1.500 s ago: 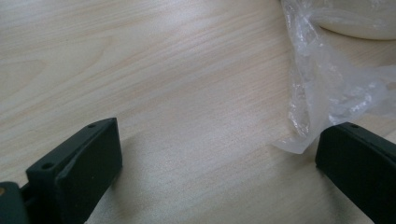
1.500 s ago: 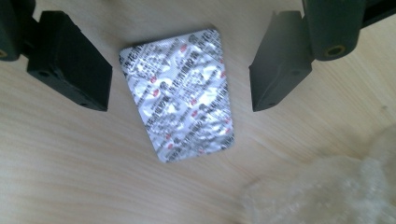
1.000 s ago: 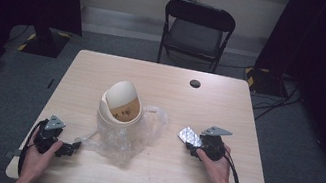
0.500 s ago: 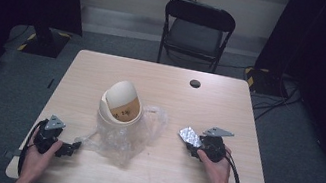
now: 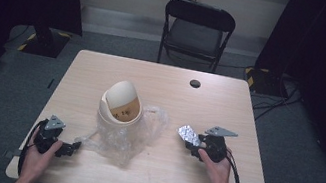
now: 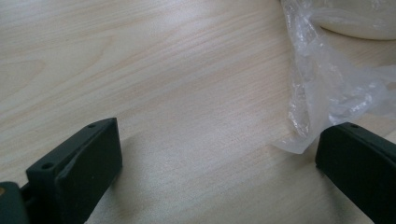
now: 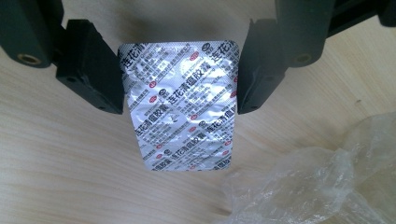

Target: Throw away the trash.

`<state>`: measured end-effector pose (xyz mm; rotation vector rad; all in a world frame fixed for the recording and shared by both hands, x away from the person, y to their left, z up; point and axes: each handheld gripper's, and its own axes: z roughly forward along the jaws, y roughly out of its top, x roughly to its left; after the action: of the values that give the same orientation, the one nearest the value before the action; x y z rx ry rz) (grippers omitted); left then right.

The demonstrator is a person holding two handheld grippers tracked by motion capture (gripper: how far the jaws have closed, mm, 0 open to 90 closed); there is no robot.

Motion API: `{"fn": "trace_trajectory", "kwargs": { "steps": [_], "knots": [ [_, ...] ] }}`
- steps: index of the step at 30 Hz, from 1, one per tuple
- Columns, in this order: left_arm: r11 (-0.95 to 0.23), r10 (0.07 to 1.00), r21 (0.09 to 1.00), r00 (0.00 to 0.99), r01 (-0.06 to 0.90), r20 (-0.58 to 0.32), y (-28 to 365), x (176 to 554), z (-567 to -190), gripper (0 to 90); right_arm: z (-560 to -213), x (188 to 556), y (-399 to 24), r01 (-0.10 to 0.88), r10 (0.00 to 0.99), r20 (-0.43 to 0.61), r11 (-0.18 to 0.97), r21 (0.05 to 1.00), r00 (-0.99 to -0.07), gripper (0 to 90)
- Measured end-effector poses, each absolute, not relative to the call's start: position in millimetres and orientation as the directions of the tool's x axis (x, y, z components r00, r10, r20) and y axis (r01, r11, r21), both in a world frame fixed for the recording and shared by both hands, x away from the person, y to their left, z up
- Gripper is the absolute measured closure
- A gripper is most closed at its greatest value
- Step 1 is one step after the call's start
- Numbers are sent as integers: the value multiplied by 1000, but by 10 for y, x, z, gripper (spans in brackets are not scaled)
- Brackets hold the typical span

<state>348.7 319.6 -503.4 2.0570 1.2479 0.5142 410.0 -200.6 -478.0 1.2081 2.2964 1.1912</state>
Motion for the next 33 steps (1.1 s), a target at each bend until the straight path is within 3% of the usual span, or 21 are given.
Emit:
{"fn": "trace_trajectory", "kwargs": {
  "steps": [33],
  "knots": [
    [-319, 885, 715, 465, 622, -9, 3195, 3487, -5034, 0, -4145, 3938, -1631, 453, 685, 141, 300, 839, -714, 341]
  ]
}}
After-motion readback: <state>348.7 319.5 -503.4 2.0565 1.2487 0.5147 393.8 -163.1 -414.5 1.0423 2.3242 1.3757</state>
